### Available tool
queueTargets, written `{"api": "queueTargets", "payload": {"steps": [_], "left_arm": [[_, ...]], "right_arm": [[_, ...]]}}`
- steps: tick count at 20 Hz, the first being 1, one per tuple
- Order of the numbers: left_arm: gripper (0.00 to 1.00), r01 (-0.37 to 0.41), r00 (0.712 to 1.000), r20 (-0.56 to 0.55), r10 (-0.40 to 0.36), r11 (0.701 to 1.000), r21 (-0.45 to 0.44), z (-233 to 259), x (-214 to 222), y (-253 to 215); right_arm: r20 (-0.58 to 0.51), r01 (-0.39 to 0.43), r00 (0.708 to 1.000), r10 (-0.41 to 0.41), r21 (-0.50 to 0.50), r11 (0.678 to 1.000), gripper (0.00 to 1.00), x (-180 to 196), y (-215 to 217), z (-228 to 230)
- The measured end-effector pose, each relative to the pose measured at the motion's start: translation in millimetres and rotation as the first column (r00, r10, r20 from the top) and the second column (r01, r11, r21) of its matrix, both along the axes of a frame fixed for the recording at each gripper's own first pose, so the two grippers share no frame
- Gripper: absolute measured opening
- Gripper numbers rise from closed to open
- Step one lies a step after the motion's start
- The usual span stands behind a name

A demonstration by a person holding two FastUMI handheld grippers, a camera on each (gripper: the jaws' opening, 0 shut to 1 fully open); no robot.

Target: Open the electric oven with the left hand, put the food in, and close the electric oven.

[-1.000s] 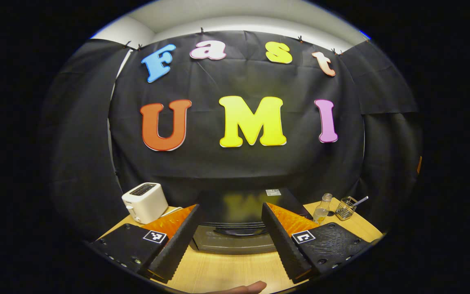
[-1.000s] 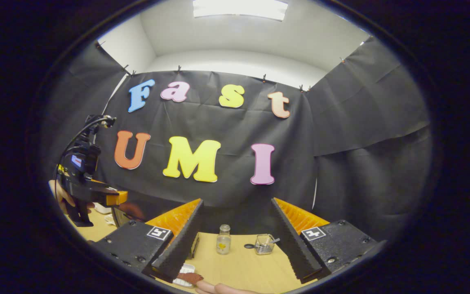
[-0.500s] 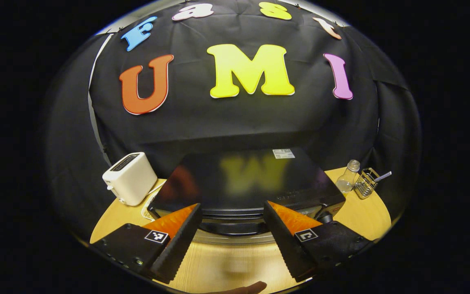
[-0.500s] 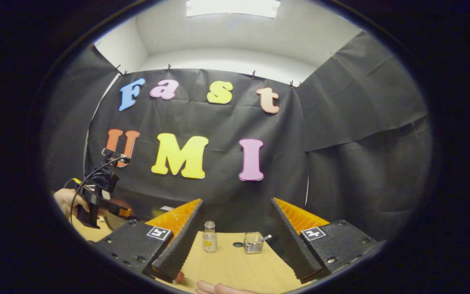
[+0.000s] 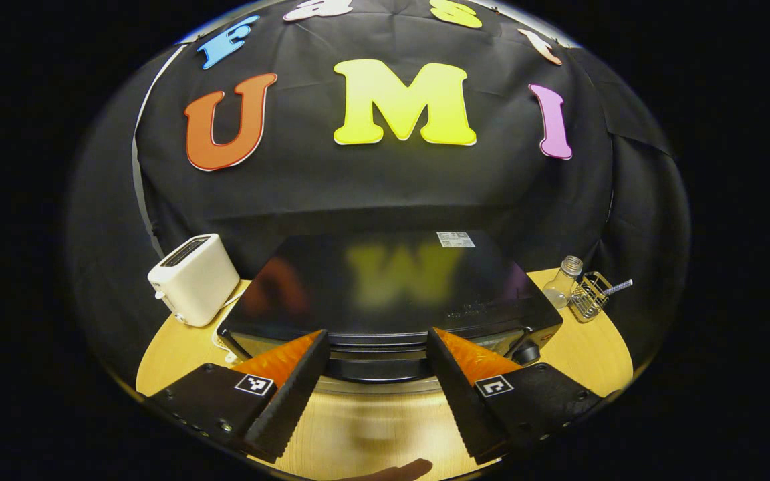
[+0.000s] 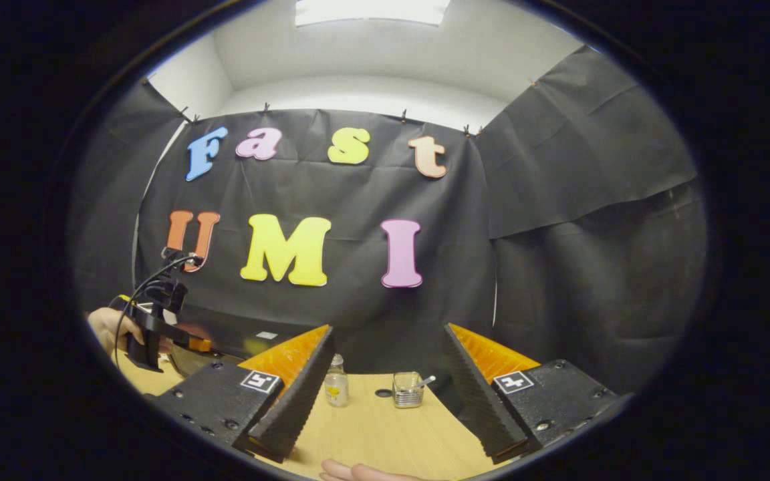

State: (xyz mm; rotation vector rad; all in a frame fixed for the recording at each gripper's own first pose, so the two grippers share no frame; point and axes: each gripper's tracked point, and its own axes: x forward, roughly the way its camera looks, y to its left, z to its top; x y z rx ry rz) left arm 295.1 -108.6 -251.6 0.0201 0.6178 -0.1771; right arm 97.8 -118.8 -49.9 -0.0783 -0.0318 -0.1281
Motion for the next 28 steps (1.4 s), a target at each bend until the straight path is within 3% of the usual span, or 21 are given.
{"api": "queueTargets", "payload": {"steps": [5,19,28], "left_arm": [[0.94,-0.007,1.0,0.029,0.007,1.0,0.012,0,-9,1],[0.93,-0.007,0.995,0.103,0.008,1.0,-0.013,-37,-124,13],[0.94,0.014,1.0,0.02,-0.014,1.0,-0.016,-92,-172,14]], "right_arm": [[0.014,-0.002,1.0,0.002,-0.012,1.0,1.0,-19,2,4],[-0.005,-0.015,1.0,0.015,-0.011,1.0,1.0,-73,12,-9],[-0.052,-0.029,0.998,0.03,0.019,0.999,1.0,-79,18,-23]]}}
